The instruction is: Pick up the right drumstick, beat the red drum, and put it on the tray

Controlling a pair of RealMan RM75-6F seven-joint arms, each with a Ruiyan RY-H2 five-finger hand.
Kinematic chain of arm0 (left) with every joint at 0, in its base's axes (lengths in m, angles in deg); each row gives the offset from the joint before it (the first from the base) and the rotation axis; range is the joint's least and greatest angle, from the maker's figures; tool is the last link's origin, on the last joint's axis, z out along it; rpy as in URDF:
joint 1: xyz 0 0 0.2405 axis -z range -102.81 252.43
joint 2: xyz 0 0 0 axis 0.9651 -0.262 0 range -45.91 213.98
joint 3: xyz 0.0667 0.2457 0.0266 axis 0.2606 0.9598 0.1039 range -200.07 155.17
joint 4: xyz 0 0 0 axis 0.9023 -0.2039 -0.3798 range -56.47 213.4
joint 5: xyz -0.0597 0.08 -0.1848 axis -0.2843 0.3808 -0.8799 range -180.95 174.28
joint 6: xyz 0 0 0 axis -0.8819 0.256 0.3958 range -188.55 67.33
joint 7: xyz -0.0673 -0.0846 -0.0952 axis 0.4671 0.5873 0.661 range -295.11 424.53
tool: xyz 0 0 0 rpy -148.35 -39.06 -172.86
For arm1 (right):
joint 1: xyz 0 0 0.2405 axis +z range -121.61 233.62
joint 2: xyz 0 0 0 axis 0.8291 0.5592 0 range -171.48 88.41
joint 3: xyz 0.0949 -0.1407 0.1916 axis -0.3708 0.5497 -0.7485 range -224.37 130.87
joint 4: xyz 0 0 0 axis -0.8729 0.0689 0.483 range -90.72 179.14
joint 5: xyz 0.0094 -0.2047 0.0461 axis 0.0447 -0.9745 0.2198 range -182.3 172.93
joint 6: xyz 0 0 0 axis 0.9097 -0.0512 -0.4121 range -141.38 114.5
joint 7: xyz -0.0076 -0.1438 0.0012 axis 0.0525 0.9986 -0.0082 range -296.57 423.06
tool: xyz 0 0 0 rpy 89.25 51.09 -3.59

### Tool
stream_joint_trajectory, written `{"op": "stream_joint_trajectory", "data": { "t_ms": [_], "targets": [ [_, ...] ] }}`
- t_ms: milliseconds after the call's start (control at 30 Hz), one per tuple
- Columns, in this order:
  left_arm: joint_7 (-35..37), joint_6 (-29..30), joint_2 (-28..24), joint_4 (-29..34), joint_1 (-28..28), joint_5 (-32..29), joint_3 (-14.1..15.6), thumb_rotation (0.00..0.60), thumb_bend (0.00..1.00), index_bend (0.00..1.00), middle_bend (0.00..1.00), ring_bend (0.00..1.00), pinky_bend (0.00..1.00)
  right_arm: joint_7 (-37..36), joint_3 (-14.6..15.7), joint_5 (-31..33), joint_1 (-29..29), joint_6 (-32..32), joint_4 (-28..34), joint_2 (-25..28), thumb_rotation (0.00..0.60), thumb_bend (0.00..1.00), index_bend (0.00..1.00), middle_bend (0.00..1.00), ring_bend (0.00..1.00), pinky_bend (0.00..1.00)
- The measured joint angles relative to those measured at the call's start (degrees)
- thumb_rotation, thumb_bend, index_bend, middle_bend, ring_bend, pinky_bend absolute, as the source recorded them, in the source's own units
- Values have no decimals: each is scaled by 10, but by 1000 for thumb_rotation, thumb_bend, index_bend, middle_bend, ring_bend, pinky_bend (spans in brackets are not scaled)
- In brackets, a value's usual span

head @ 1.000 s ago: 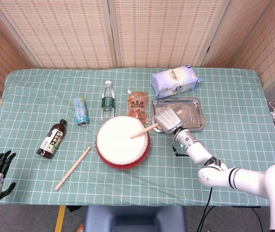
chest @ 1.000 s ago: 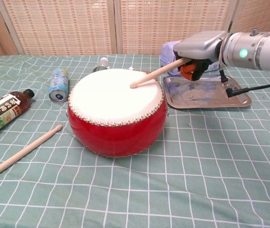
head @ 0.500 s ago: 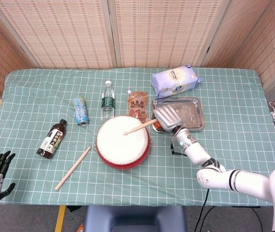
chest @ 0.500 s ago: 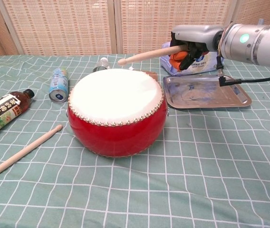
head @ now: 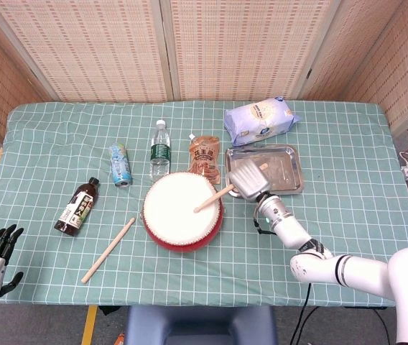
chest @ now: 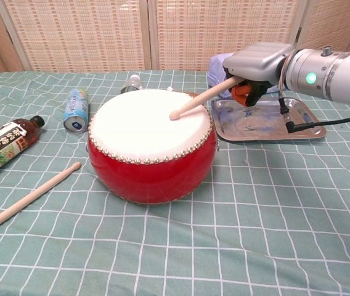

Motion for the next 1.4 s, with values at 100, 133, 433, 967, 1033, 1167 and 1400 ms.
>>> {"op": "stream_joint_trajectory", "data": {
  "t_ms": [100,133,433,967,1033,1167,1400],
  "targets": [
    [0,-1,0,0,0,-1,0,600,222,65,4,0,32,-61,-22,-12,-13,12,6,-3,600,889,1000,1000,1000,1000],
    [-1,-1,0,1,0,-1,0,600,222,65,4,0,32,-101,-31,-18,-19,15,9,-3,600,889,1000,1000,1000,1000],
    [-4,-1,-1,4,1,2,1,600,222,65,4,0,32,-452,-77,-69,-60,16,13,1,600,890,1000,1000,1000,1000],
    [-4,-8,1,1,2,-2,2,600,222,65,4,0,32,-170,-33,-72,-45,-7,-60,-36,600,885,1000,1000,1000,1000],
    [-5,-8,1,1,1,-3,2,600,221,65,4,0,32,-145,-37,-73,-47,1,-61,-41,600,885,1000,1000,1000,1000],
    [-4,-7,-1,1,0,-4,2,600,222,65,4,0,32,-173,-53,-83,-56,22,-58,-49,600,885,1000,1000,1000,1000],
    [-6,-7,-1,3,1,-1,2,600,222,65,4,0,32,-419,-85,-106,-75,45,-50,-55,600,885,1000,1000,1000,1000]
  ]
}}
